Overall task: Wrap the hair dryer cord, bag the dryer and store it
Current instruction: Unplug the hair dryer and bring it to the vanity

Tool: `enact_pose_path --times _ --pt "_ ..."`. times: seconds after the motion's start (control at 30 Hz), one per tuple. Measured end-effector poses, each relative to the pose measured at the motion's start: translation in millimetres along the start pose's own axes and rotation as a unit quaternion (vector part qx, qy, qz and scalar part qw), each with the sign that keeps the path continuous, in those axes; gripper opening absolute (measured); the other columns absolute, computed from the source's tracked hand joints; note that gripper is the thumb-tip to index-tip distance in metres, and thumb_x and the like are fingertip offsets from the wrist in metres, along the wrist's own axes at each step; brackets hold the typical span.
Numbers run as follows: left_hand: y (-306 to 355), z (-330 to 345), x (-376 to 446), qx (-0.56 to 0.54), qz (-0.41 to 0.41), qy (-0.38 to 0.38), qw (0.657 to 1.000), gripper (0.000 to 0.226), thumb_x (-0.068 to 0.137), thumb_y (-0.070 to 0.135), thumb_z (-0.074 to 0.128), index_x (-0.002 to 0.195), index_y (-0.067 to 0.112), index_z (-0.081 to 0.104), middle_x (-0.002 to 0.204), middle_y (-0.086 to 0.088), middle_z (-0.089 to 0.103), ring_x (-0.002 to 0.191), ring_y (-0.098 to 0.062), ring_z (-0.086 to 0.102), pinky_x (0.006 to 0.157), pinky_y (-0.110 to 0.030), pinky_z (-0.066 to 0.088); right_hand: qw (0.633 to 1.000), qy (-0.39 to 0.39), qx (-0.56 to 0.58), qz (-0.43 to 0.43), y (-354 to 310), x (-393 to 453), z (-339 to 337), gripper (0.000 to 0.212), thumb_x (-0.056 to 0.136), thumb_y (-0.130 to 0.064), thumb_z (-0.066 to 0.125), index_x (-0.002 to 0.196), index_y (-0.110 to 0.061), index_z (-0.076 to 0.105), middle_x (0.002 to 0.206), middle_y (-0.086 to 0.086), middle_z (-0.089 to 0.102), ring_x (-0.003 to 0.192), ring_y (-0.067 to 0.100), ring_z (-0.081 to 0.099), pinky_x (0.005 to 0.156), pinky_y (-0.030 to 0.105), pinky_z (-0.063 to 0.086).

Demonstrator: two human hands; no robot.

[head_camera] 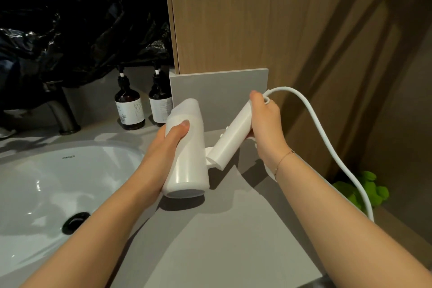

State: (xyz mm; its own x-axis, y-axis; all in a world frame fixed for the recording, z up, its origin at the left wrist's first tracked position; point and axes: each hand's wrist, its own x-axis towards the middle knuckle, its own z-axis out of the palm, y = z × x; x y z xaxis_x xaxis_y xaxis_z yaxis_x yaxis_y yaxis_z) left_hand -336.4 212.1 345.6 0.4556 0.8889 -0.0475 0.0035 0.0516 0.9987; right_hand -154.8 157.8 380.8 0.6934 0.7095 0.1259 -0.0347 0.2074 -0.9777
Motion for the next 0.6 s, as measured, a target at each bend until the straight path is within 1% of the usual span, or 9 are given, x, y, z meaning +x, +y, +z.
enact_pose_path --times 0.1,0.23,0.47,0.6 --pt "1.6 -2.4 -0.2 0.019 -0.001 -0.011 1.000 0.038 0.090 0.056 0.050 0.124 0.040 0.047 0.102 -0.005 0.068 0.081 -0.023 0.070 0.059 -0.032 0.053 1.000 -0.018 -0.018 0.009 2.0 -1.8 -0.7 0.016 0.099 -0.035 0.043 0.112 -0.024 0.042 0.087 -0.001 0.051 0.077 0.016 0.057 0.048 0.019 0.051" --pt "2.3 -3.6 -0.2 0.037 0.000 -0.011 0.999 0.035 0.092 0.055 0.049 0.123 0.040 0.046 0.103 -0.005 0.067 0.083 -0.025 0.069 0.061 -0.033 0.054 0.999 -0.034 -0.031 0.024 2.3 -1.1 -2.5 0.014 0.100 -0.034 0.042 0.109 -0.024 0.042 0.087 -0.001 0.051 0.078 0.017 0.057 0.056 0.021 0.054" --pt "2.2 0.0 -2.1 0.045 0.014 -0.017 0.999 0.036 0.092 0.054 0.049 0.125 0.040 0.046 0.106 -0.004 0.067 0.085 -0.024 0.069 0.064 -0.034 0.052 0.997 -0.046 -0.048 0.034 0.9 0.7 -5.4 0.017 0.100 -0.035 0.041 0.112 -0.024 0.042 0.088 0.000 0.051 0.079 0.017 0.057 0.057 0.019 0.053" --pt "4.9 -0.1 -4.3 0.050 0.027 -0.013 0.998 0.034 0.092 0.053 0.050 0.124 0.043 0.045 0.109 -0.005 0.066 0.088 -0.026 0.070 0.066 -0.037 0.054 0.997 -0.051 -0.051 0.037 -1.0 1.3 -4.6 0.018 0.100 -0.036 0.041 0.114 -0.024 0.041 0.089 0.000 0.051 0.080 0.017 0.057 0.056 0.020 0.053"
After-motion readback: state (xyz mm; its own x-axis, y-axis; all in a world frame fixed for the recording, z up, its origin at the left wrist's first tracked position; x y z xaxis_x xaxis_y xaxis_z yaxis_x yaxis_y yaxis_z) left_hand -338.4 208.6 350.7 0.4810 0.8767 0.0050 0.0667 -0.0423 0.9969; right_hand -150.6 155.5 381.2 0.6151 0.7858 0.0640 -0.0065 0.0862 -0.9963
